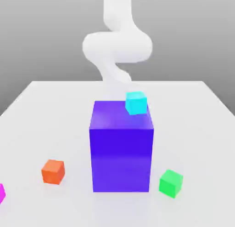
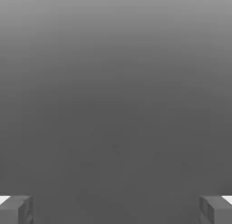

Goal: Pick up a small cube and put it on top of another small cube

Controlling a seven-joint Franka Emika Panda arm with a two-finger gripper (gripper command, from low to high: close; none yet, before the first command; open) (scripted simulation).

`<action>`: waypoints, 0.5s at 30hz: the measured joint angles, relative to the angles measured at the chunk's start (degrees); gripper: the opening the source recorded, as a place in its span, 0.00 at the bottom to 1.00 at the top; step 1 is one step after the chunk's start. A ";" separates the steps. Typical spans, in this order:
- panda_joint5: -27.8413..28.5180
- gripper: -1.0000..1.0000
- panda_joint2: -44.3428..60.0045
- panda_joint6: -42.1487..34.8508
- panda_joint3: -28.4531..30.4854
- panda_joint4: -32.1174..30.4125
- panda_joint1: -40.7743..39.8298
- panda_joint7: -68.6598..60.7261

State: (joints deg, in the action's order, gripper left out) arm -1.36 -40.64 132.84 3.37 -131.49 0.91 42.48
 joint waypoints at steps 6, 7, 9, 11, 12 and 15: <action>-4.46 0.50 12.61 2.70 8.17 0.67 1.68 -9.10; -5.24 0.50 14.66 3.12 9.55 0.78 1.97 -10.63; -7.08 0.50 18.77 3.99 12.13 1.00 2.33 -13.87; -9.11 0.50 22.93 4.83 14.44 1.22 2.40 -17.22; -10.17 0.50 25.02 5.24 15.55 1.34 2.38 -18.95; -13.44 0.50 31.36 6.43 18.55 1.70 2.03 -24.17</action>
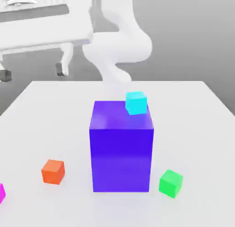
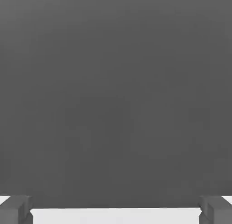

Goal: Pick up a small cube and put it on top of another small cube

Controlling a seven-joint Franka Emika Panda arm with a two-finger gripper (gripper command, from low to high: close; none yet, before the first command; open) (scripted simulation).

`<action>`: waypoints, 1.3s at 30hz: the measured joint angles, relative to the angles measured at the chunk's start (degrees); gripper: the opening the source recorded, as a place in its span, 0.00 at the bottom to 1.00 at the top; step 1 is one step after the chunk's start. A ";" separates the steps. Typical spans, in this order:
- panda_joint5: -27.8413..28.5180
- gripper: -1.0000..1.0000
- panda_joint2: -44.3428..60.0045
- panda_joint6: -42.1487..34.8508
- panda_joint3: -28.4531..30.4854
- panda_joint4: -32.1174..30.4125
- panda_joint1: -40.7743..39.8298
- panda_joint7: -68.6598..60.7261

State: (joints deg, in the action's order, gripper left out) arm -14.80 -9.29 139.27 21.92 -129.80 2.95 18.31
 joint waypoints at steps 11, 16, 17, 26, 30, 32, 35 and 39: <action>-8.58 0.50 22.42 4.90 3.98 1.16 -8.02 -16.71; -8.31 0.50 31.17 8.21 5.23 1.34 -12.33 -21.50; -8.01 0.50 32.81 8.96 5.54 1.37 -13.14 -22.27; -13.61 0.00 42.44 15.26 0.01 3.74 -18.44 -27.20; -12.39 0.00 40.91 14.25 0.97 3.29 -17.75 -26.39; -9.42 0.00 37.05 11.63 3.49 2.17 -15.85 -24.25; -6.47 0.00 34.61 10.20 5.12 0.89 -12.15 -20.28; 0.19 0.00 30.84 11.37 4.23 -2.82 -2.81 -17.19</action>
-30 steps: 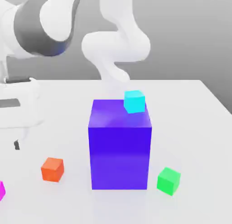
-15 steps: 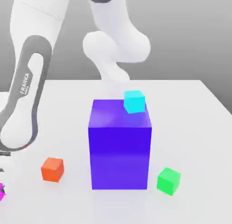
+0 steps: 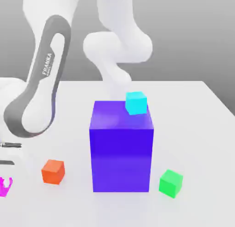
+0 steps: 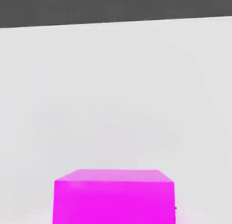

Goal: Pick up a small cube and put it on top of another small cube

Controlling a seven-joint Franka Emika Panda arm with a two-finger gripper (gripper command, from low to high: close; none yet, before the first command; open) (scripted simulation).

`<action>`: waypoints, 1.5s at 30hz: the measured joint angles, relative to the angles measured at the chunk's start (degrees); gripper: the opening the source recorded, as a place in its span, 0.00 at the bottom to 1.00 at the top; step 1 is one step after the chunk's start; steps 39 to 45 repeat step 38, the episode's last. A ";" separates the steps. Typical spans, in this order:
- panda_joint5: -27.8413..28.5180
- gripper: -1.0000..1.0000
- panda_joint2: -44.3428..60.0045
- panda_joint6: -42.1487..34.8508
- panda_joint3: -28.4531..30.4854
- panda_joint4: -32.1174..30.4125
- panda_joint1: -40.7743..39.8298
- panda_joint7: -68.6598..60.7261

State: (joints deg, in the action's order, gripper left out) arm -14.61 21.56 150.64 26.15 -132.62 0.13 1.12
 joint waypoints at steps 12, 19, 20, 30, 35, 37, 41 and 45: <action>23.61 0.00 -13.76 5.97 -8.21 -12.61 24.57 8.25; 23.38 0.00 -19.88 4.09 -11.87 -17.86 29.19 -0.51; 22.67 0.00 -20.62 3.74 -12.32 -18.57 29.62 -2.28; 14.01 0.00 -21.37 5.41 -14.31 -23.15 35.31 -17.57; 10.12 0.00 -14.25 12.05 -16.34 -22.90 33.89 -20.46; 9.39 1.00 -13.08 13.09 -16.64 -22.88 33.73 -20.93; 9.39 1.00 -13.08 13.09 -16.64 -22.88 33.73 -20.93; 9.39 1.00 -13.08 13.09 -16.64 -22.88 33.73 -20.93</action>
